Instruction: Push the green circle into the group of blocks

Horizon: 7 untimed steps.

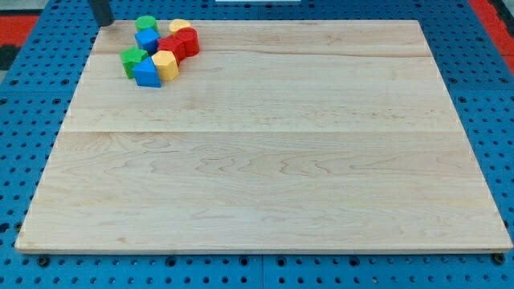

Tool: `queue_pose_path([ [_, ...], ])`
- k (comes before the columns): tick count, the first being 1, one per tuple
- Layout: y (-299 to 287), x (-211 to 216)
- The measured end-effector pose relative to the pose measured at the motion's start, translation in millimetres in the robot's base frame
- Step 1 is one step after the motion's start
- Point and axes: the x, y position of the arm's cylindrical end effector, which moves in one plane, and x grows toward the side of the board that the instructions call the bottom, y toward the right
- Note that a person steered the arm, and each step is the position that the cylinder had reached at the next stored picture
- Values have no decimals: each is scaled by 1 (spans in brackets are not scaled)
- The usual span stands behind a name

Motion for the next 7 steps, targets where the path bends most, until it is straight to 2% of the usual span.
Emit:
queue_pose_path([
  [1,40,0],
  [4,49,19],
  [5,36,-1],
  [7,93,0],
])
